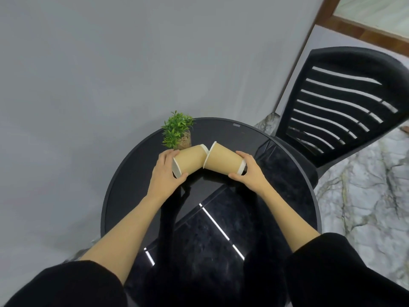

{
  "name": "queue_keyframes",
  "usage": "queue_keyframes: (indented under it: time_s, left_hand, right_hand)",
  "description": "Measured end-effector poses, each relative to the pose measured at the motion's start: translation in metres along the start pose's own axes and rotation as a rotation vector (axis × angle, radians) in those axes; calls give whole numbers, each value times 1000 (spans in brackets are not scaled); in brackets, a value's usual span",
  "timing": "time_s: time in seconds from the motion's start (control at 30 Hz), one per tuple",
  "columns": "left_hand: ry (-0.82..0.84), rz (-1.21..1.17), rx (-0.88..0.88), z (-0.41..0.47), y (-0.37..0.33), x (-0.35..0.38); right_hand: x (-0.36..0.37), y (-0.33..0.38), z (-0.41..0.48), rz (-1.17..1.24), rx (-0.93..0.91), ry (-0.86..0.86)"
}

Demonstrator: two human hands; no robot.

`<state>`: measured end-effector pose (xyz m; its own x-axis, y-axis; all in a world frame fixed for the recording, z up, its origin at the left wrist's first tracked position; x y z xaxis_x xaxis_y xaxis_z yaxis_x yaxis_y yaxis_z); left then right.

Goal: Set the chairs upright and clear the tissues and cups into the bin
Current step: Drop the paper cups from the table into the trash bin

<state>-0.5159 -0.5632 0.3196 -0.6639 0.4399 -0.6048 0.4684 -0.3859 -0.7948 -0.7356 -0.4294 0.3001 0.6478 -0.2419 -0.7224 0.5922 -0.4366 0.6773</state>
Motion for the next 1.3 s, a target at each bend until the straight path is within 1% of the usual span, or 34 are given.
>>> queue_keyframes:
  time_s: [0.13, 0.33, 0.43, 0.57, 0.67, 0.77, 0.87, 0.97, 1.1, 1.17, 1.3]
  left_hand:
    - [-1, -25, 26, -9, -2, -6]
    - [61, -77, 111, -26, -12, -10]
    - [127, -81, 153, -33, -25, -4]
    - [261, -66, 259, -44, -50, 12]
    - [362, -58, 347, -58, -72, 33]
    - [478, -56, 452, -80, -98, 59]
    - [584, -76, 556, -110, -126, 88]
    - [701, -93, 657, -140, -151, 118]
    - [791, -87, 779, -177, -177, 149]
    - [823, -80, 822, -194, -187, 161]
    - [931, -20, 878, -220, -193, 178]
  right_hand:
    - [-3, -4, -16, 21, 41, -44]
    - [-8, -11, -55, 63, 92, -119]
    - [-15, -15, -81, 102, 135, -184]
    - [-28, -26, -130, 131, 207, -300]
    - [-37, -42, -179, 136, 294, -402]
    - [-44, -60, -238, 202, 406, -495]
    - [-47, -78, -305, 229, 558, -604]
    - [-43, -90, -369, 204, 708, -709]
    - [-31, -97, -431, 162, 909, -814]
    - [-24, -98, -450, 155, 966, -828]
    - [-10, -96, -465, 168, 1013, -735]
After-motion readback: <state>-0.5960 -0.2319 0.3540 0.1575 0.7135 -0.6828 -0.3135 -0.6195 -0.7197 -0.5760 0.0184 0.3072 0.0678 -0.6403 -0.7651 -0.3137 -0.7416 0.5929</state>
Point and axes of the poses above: each hand's wrist, its own z-axis towards the middle knuckle, its own x-axis out of the palm, y = z × x, the point moved 2 cm from there along z, towards the middle knuckle, and after that the axes turned 14 degrees about -z, right-handed, at the moved point
